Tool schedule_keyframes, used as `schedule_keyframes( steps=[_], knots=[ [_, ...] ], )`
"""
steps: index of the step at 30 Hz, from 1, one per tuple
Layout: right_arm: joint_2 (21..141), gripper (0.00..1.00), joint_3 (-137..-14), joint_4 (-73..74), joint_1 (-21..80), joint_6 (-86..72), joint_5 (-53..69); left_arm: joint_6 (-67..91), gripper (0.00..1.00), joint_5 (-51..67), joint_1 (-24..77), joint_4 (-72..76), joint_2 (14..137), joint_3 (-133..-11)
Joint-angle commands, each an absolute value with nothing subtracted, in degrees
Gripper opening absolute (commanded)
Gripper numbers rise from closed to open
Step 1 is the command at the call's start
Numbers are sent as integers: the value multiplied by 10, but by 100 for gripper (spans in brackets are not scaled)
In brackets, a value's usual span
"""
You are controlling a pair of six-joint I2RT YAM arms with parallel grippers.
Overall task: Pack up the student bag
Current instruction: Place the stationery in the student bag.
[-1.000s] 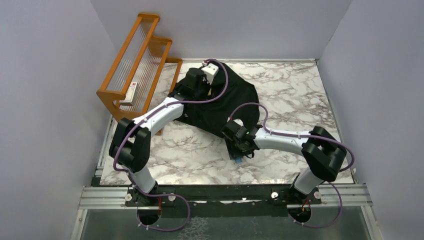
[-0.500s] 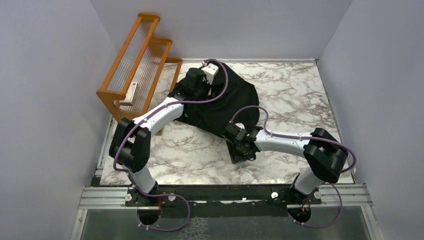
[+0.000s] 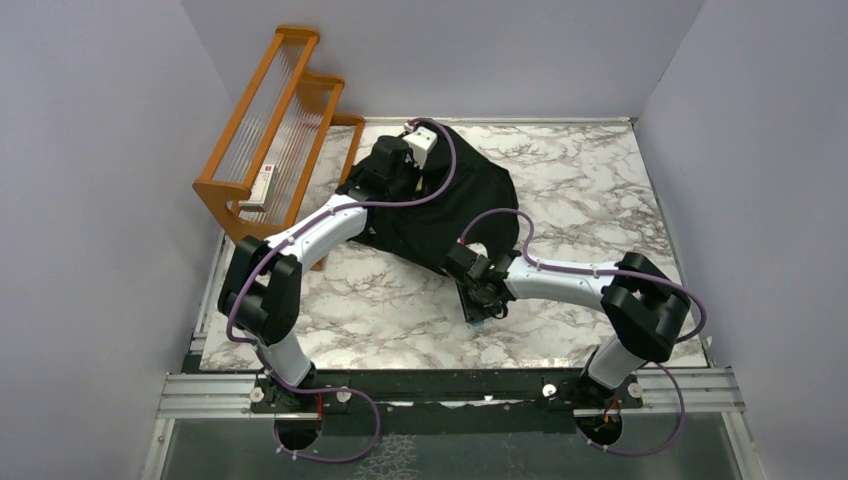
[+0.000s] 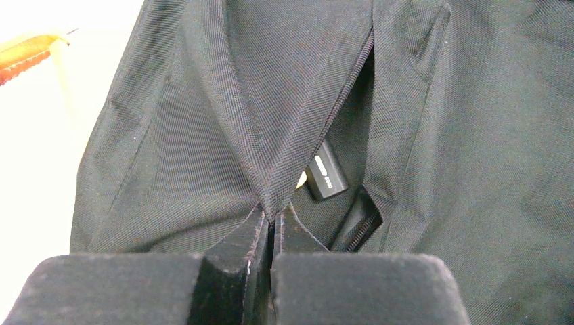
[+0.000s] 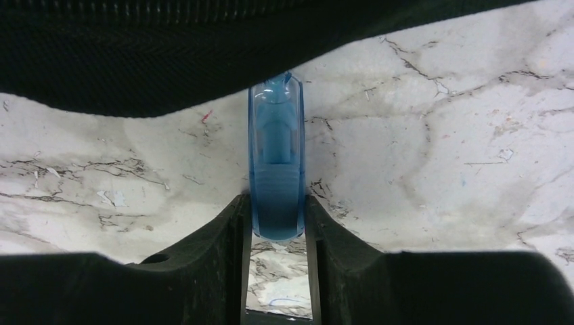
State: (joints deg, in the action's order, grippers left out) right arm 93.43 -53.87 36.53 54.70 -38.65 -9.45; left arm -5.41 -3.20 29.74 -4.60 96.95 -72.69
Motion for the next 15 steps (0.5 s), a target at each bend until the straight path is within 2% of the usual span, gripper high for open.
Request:
schedule_keyframes(
  steps=[1,8,15],
  knots=[
    [914,33,-555,397,550,-406,-139,-59,0,-28,299,-32,950,-733],
    [871,24,-599,452,550,-351,-96,-57,0,-26,299,-32,953,-733],
    [782,23,-649,476,546,-282,-29,-51,0,-17,299,-32,958,-735]
  ],
)
